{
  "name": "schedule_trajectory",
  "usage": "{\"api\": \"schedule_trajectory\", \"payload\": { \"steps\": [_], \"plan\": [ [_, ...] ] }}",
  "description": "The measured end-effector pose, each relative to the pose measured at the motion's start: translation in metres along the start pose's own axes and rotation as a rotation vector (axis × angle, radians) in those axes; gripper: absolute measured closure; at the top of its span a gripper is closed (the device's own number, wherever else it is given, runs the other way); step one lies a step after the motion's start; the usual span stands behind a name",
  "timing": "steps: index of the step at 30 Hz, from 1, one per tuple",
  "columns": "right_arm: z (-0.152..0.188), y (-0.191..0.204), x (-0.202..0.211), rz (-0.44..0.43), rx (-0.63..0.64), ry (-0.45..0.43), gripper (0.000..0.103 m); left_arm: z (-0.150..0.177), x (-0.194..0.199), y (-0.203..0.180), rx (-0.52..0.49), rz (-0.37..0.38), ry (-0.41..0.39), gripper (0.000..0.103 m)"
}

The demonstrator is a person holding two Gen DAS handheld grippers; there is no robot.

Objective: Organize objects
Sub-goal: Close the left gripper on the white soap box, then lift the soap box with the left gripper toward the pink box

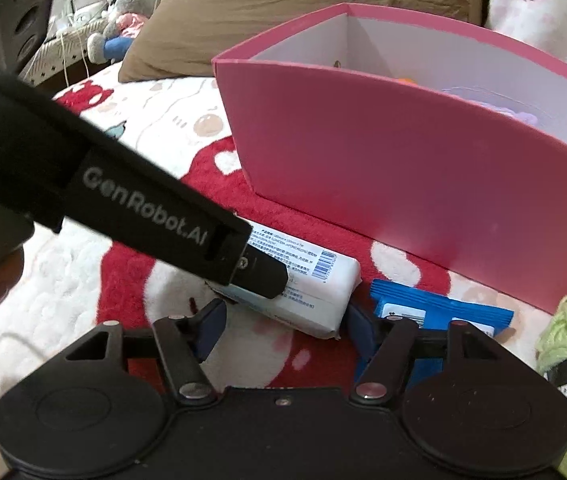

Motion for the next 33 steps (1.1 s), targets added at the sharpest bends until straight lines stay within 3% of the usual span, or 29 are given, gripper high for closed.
{"api": "schedule_trajectory", "payload": {
  "steps": [10,20,27,33],
  "plan": [
    [-0.001,0.005,0.035,0.002,-0.025,-0.035,0.027,0.006,0.023,-0.027,-0.120,0.025,0.001,0.064],
    [-0.017,0.003,0.056,0.001,-0.016,-0.088,0.022,0.011,0.050,-0.049,-0.135,0.060,0.006,0.064],
    [-0.022,0.001,0.087,0.020,0.018,-0.128,0.021,0.006,0.083,-0.070,-0.168,0.058,-0.078,0.066],
    [-0.025,-0.003,0.116,0.032,0.019,-0.175,0.022,0.001,0.096,-0.088,-0.173,0.065,-0.080,0.066]
  ]
}}
Point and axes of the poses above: each gripper's, at about its wrist camera, not at the fingertips, and x roughly against the way its jaws point, y to its left, z to its underside, the point moved 4 cm from there along -x, roughly the way its jaws point, and after that the axes turned 13 degrees about -z, right-handed, at the moved point
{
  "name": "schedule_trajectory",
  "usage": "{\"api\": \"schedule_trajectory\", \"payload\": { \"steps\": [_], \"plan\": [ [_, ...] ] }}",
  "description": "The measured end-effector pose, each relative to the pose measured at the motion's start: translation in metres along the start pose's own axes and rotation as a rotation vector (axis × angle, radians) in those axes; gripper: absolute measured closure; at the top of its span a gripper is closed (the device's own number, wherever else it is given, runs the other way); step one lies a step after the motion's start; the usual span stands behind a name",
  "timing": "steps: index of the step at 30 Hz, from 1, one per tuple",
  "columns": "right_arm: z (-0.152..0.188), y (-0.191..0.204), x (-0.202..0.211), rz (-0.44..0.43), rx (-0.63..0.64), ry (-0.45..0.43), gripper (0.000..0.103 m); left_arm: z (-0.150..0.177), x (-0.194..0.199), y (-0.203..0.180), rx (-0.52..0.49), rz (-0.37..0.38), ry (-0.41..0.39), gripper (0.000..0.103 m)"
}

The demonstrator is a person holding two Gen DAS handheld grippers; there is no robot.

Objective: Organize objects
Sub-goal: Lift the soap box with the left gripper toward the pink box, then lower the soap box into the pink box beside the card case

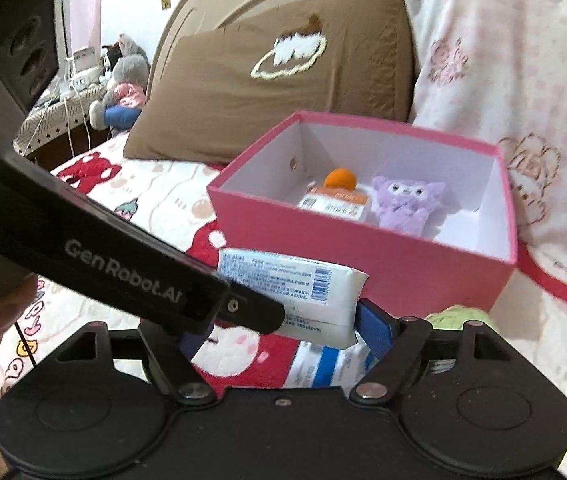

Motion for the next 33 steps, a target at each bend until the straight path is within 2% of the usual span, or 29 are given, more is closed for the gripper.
{"api": "schedule_trajectory", "payload": {
  "steps": [14,28,33],
  "plan": [
    [-0.033,-0.001,0.029,-0.019,0.061,-0.044,0.033,-0.032,0.034,-0.002,0.029,-0.020,-0.047,0.065],
    [-0.096,-0.030,0.020,-0.044,0.060,-0.030,0.034,-0.105,0.033,-0.001,0.024,-0.073,-0.075,0.064],
    [-0.116,-0.046,0.011,-0.063,0.038,-0.025,0.046,-0.129,0.016,0.009,0.083,-0.087,-0.100,0.063]
  ]
}}
Point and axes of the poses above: each gripper's, at about its wrist camera, not at the fingertips, and x roughly against the way its jaws point, y to its left, z to its underside, the point moved 4 cm from there along -x, roughly the way its jaws point, and after that the axes turned 13 degrees about -z, right-handed, at the moved point
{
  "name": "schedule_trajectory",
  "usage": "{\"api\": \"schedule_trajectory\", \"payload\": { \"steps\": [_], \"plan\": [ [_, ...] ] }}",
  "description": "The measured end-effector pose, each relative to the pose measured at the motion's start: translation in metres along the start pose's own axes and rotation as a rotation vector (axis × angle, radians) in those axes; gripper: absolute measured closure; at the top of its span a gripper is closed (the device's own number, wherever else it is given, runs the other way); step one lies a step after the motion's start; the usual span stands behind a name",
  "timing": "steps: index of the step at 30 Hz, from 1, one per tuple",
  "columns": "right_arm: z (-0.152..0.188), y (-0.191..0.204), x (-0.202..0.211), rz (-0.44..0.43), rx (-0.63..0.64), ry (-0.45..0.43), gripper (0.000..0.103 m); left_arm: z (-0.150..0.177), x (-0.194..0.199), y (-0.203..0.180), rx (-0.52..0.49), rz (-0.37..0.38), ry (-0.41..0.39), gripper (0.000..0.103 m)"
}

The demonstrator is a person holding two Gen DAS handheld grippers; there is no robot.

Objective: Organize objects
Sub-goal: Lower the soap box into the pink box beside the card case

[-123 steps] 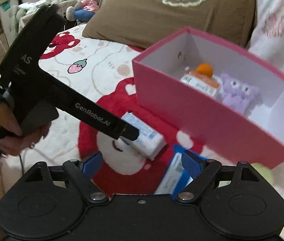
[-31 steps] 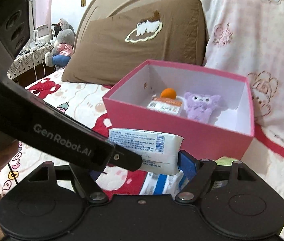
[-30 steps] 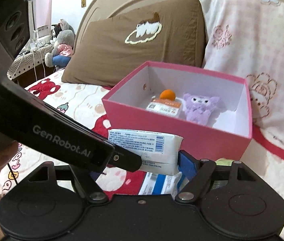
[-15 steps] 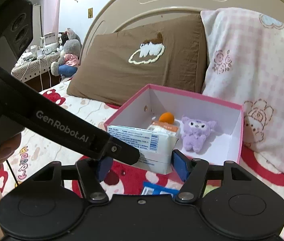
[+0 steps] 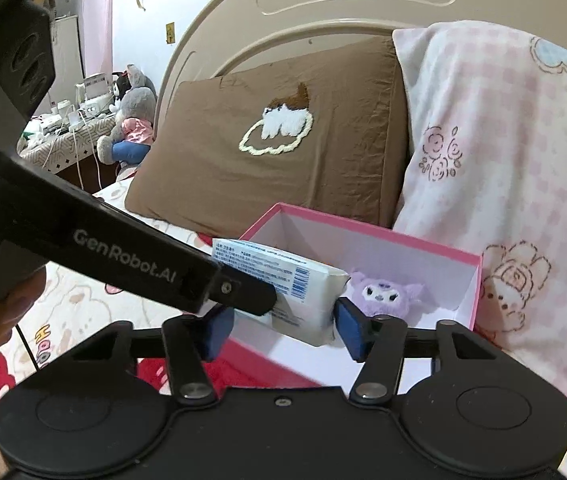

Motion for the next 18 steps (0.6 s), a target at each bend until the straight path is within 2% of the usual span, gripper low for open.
{"api": "schedule_trajectory", "payload": {
  "steps": [2,6,8,18],
  "plan": [
    [-0.007,-0.015,-0.008,-0.007,-0.036,0.018,0.048,-0.003,-0.014,0.001,0.019,-0.008,0.002,0.064],
    [-0.004,-0.055,-0.032,-0.073,-0.185,0.040,0.064,-0.002,-0.043,0.011,0.058,-0.026,0.032,0.066],
    [0.003,-0.067,-0.044,-0.097,-0.252,0.048,0.064,0.002,-0.053,0.015,0.066,-0.027,0.052,0.066],
    [0.023,-0.080,-0.089,-0.122,-0.369,0.149,0.065,0.019,-0.100,0.042,0.111,-0.017,0.134,0.066]
  ]
}}
Point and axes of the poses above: each gripper's, at about its wrist camera, not at the fingertips, and x roughly against the way its jaws point, y to its left, z to its underside, the point moved 4 cm from there along -x, roughly the way its jaws point, and after that the axes turned 13 degrees about -z, right-handed, at the moved point
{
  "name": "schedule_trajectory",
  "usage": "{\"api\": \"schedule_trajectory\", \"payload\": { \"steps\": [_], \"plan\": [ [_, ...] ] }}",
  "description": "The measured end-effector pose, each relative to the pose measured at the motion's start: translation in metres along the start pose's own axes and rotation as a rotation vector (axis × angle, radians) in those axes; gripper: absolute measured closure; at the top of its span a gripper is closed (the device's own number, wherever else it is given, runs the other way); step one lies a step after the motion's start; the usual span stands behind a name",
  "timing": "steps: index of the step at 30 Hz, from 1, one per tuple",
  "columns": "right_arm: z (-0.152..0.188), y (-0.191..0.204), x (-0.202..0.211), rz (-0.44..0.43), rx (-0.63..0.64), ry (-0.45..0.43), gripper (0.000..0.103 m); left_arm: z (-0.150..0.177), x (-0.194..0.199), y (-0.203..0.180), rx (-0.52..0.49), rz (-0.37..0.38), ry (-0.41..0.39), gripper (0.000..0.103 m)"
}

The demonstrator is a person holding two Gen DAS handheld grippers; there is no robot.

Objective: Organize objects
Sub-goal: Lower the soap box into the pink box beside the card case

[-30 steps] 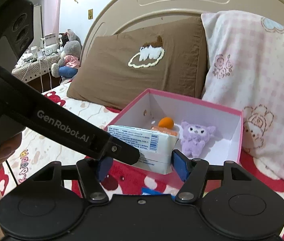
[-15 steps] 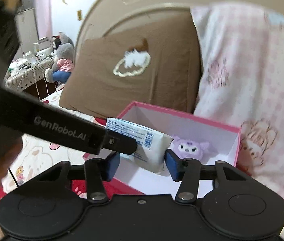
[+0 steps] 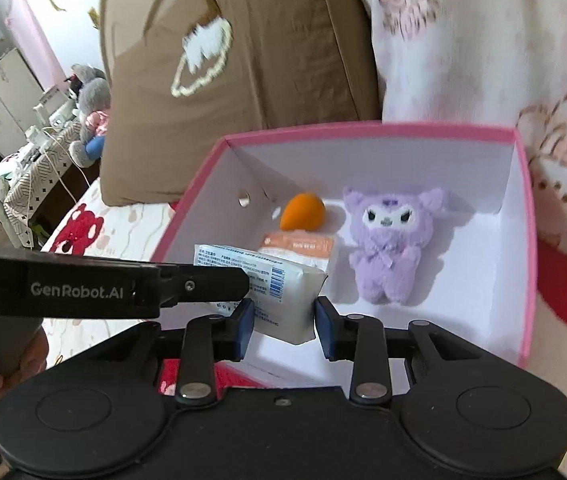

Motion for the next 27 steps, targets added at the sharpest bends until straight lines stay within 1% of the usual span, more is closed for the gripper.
{"api": "schedule_trajectory", "payload": {
  "steps": [3,6,11,16,18,20,23,25,27],
  "plan": [
    [0.002,-0.006,-0.014,-0.001,-0.039,0.039,0.065,0.004,-0.009,0.004,-0.016,-0.003,-0.031,0.067],
    [0.004,-0.010,-0.026,0.011,-0.045,0.075,0.065,0.006,-0.021,0.012,0.007,0.000,0.005,0.067],
    [0.007,-0.017,-0.038,0.007,-0.061,0.099,0.065,0.007,-0.030,0.020,0.032,-0.002,0.029,0.071],
    [0.008,-0.020,-0.046,0.021,-0.019,0.118,0.065,0.010,-0.038,0.022,0.051,0.005,0.023,0.072],
    [0.007,-0.024,-0.047,0.003,-0.030,0.113,0.065,0.010,-0.037,0.022,0.055,0.006,-0.003,0.074],
    [0.007,-0.033,-0.048,-0.028,-0.067,0.103,0.065,0.012,-0.038,0.020,0.048,0.008,0.005,0.074],
    [0.005,-0.049,-0.047,-0.069,-0.161,0.074,0.065,0.016,-0.042,0.017,0.050,0.012,0.022,0.076],
    [0.002,-0.057,-0.045,-0.073,-0.192,0.055,0.066,0.018,-0.044,0.016,0.052,0.008,0.030,0.077],
    [0.000,-0.059,-0.046,-0.065,-0.195,0.056,0.067,0.018,-0.044,0.015,0.049,-0.005,0.024,0.077]
  ]
}}
Point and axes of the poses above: each gripper's, at about its wrist camera, not at the fingertips, and x roughly against the way its jaws point, y to its left, z to its underside, the point moved 4 cm from there along -x, roughly the way its jaws point, and after that the axes turned 13 degrees about -z, right-handed, at the moved point
